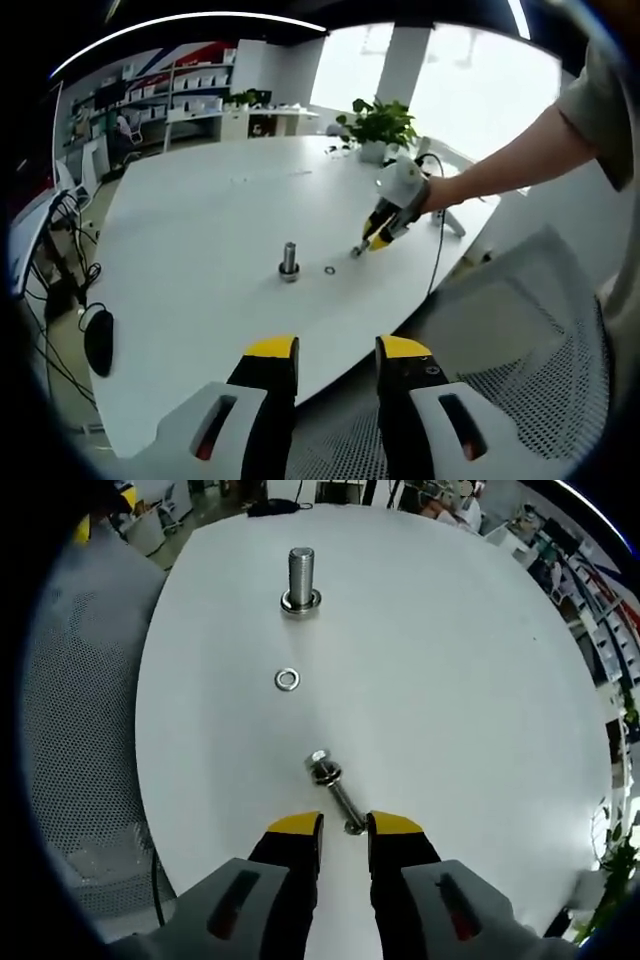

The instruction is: Place the washer onto the threaded stud by aligning its center hole with the stud, sliding it down to the base, and recovering from edge contact or off-axis alignment until the washer reaches the visible bottom stop.

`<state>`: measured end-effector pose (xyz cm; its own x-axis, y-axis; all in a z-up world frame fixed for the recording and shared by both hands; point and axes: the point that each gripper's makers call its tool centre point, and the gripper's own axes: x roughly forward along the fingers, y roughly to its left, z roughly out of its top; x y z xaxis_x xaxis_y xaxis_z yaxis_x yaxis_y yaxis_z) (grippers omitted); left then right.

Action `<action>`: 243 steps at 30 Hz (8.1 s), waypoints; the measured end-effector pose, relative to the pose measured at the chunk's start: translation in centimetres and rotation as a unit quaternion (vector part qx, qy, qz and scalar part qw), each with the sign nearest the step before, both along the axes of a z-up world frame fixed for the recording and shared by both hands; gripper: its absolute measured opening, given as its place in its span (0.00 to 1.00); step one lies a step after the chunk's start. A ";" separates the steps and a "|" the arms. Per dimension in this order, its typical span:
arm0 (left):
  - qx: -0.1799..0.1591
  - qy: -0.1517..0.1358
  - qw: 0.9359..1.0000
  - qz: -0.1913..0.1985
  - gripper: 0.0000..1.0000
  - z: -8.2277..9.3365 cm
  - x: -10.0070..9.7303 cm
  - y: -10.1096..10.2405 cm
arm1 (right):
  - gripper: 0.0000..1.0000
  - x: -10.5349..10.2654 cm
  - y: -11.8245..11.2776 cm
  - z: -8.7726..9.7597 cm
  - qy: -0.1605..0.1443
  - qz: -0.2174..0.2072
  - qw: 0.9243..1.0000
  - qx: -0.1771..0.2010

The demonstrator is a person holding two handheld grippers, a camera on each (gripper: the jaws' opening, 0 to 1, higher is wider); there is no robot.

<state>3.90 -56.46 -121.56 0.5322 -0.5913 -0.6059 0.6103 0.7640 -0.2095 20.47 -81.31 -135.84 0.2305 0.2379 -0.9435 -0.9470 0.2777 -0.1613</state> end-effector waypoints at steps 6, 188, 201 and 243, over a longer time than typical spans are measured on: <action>-0.001 0.000 1.000 0.000 0.29 0.0 0.0 0.0 | 0.20 0.0 -0.1 -0.3 -0.007 0.074 0.997 -0.030; 0.003 0.005 1.000 0.005 0.28 -0.3 0.1 0.2 | 0.11 0.5 9.9 -1.0 0.092 -0.025 0.995 -0.020; 0.004 0.000 1.000 0.014 0.28 -0.1 0.3 0.4 | 0.09 1.0 10.3 -1.4 0.108 -0.046 0.993 -0.020; 0.011 0.002 1.000 0.013 0.28 -0.3 0.3 0.5 | 0.08 0.1 8.4 4.2 -0.007 -0.080 0.985 0.152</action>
<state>4.18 -56.01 -121.84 0.5445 -0.5637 -0.6211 0.5895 0.7839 -0.1946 20.54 -72.89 -131.59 0.3013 0.4680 -0.8308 -0.8854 0.4608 -0.0615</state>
